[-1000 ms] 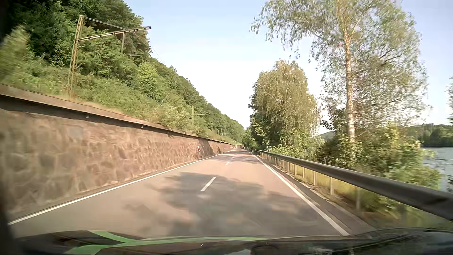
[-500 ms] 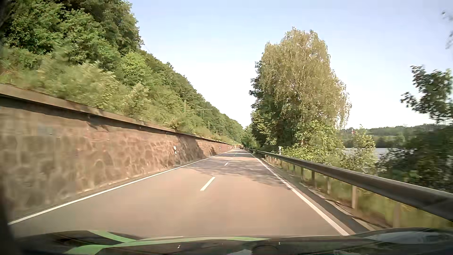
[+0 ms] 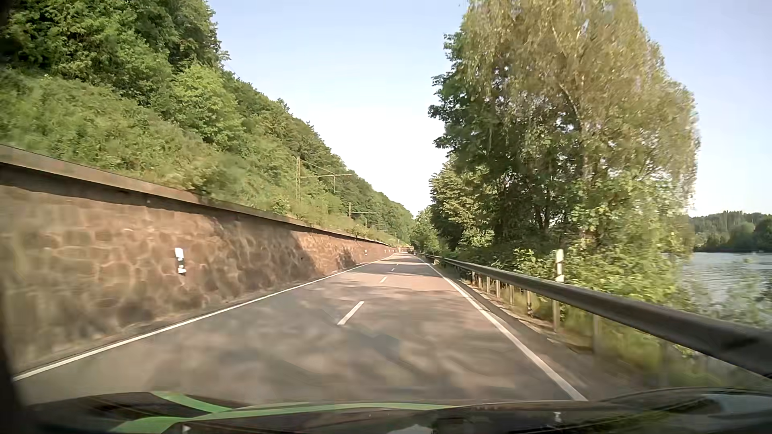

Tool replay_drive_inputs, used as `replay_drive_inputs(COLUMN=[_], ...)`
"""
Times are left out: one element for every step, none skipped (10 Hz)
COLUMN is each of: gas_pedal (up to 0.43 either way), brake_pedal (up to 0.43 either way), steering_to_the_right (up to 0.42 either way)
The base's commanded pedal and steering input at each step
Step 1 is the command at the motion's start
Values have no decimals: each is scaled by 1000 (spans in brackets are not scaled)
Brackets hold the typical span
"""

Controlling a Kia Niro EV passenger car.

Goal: Follow the waypoints while adhering to traffic rules and regulations

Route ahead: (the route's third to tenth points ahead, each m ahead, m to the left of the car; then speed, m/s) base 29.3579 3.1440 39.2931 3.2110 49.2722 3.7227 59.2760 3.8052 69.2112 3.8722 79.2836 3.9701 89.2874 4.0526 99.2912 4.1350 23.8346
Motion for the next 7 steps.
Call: replay_drive_inputs(gas_pedal=[138,138,138,138,138,138,138], brake_pedal=[0,0,0,0,0,0,0], steering_to_the_right=[-2,-2,-2,-3,-3,-3,-3])
